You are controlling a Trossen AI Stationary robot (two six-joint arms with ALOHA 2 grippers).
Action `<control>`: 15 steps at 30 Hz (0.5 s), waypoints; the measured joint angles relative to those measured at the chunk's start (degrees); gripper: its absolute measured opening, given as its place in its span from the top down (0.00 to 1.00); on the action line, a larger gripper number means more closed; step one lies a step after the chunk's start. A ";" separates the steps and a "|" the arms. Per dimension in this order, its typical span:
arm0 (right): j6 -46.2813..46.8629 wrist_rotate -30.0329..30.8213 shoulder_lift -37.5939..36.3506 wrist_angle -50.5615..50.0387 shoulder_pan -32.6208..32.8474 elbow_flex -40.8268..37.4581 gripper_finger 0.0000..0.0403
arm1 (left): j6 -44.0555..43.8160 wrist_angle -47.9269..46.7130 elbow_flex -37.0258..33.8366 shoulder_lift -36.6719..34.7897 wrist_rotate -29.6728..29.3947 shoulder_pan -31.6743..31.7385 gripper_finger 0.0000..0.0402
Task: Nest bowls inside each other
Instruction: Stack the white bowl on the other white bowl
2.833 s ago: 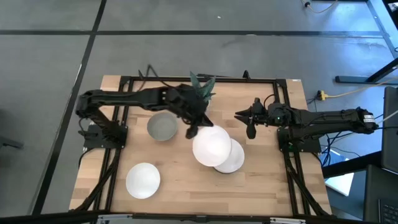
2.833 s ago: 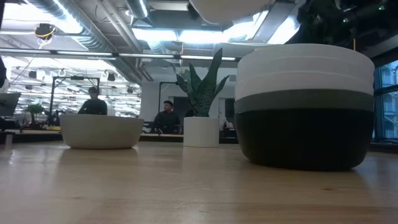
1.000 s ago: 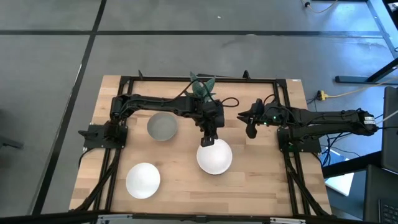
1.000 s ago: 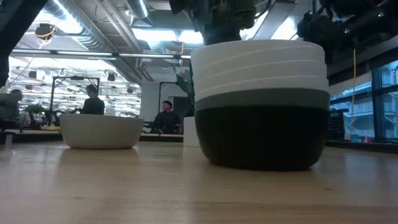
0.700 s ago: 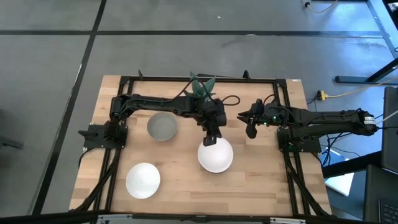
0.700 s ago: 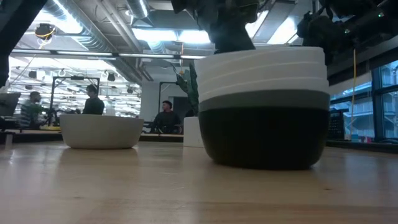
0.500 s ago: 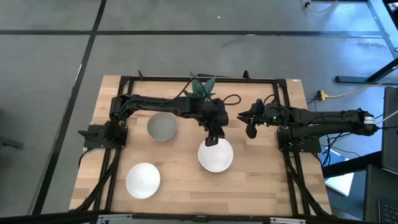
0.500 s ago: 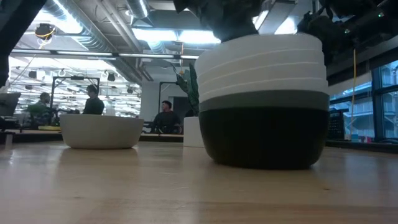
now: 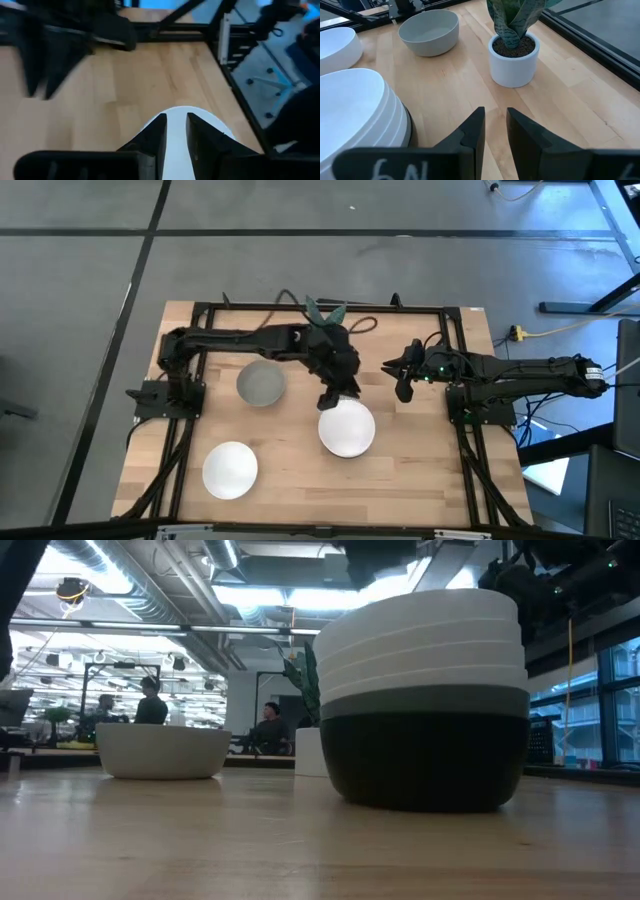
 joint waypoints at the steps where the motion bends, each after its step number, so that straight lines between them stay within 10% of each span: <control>1: 0.00 0.01 0.00 -0.02 0.00 0.02 0.80 | 0.04 -1.14 -0.12 -1.20 -1.18 0.10 0.83; 15: -0.24 0.07 -0.02 -0.42 -0.02 0.04 0.80 | -11.66 -5.60 -29.36 -28.14 -17.22 -0.98 0.83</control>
